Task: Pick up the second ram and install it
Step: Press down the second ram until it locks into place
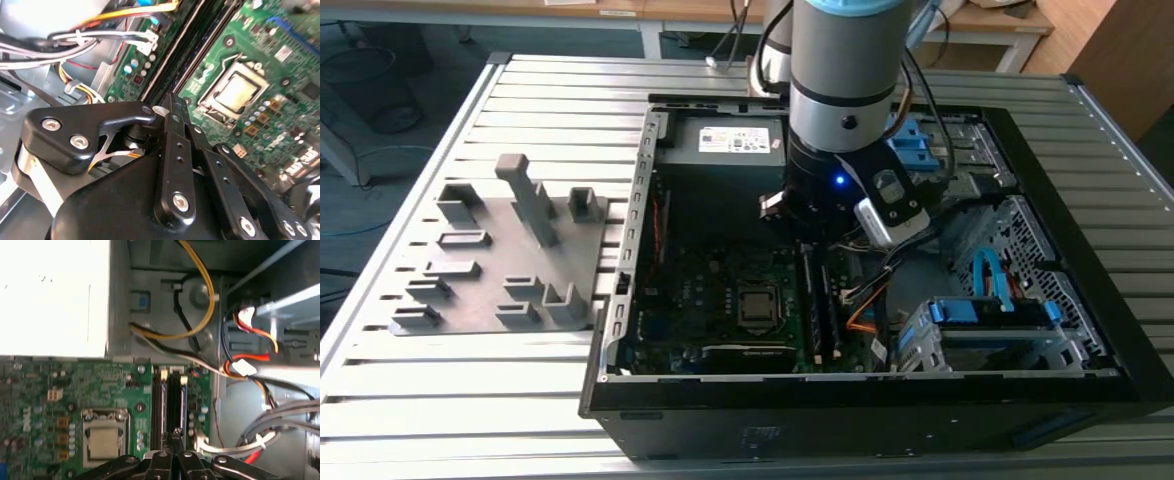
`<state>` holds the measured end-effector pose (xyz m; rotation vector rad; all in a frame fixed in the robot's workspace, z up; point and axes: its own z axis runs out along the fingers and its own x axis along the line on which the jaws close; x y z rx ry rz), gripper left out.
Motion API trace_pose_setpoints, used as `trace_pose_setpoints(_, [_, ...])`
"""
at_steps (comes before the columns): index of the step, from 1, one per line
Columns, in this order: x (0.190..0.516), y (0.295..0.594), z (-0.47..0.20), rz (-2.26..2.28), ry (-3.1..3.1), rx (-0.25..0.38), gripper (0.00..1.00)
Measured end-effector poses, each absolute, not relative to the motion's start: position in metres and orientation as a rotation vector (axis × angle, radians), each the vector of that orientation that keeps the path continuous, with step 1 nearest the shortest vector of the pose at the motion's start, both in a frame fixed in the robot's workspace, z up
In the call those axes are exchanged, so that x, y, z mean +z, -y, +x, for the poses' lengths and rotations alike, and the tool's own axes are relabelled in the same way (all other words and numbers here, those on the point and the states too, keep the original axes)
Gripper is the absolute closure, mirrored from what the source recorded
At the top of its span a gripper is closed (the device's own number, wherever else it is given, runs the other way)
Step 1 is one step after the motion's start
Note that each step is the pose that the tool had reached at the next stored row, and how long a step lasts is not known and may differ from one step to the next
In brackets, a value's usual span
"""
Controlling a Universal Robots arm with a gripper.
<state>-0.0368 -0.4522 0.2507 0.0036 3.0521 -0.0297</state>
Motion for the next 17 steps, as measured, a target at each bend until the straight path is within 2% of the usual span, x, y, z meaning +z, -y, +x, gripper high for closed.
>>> trace_pose_setpoints(17, [0.222, 0.438, -0.037, -0.034, -3.051, -0.028, 0.9])
